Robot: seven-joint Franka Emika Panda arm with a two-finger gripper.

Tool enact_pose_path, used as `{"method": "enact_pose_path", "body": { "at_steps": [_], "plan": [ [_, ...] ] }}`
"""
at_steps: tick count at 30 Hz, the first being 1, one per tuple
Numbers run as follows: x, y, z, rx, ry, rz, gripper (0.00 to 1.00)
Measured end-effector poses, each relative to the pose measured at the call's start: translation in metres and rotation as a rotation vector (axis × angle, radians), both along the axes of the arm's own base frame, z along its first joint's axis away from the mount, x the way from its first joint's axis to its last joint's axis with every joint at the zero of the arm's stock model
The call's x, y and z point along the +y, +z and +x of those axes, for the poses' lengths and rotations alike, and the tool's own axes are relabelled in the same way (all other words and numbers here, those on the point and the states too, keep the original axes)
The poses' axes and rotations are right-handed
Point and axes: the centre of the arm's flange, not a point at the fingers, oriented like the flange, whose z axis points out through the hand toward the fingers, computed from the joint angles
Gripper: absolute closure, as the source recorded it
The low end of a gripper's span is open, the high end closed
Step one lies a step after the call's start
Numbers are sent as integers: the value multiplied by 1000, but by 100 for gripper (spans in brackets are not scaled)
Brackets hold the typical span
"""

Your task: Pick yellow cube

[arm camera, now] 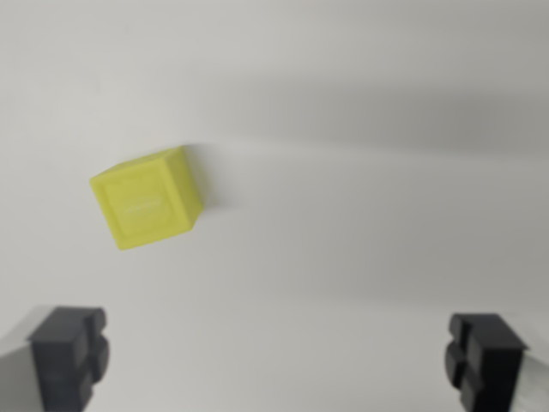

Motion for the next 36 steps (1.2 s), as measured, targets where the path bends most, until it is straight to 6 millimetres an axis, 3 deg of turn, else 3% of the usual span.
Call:
{"method": "enact_pose_path", "body": {
  "at_steps": [36],
  "plan": [
    [30, -60, -8, 4, 93, 5, 0]
  ]
}}
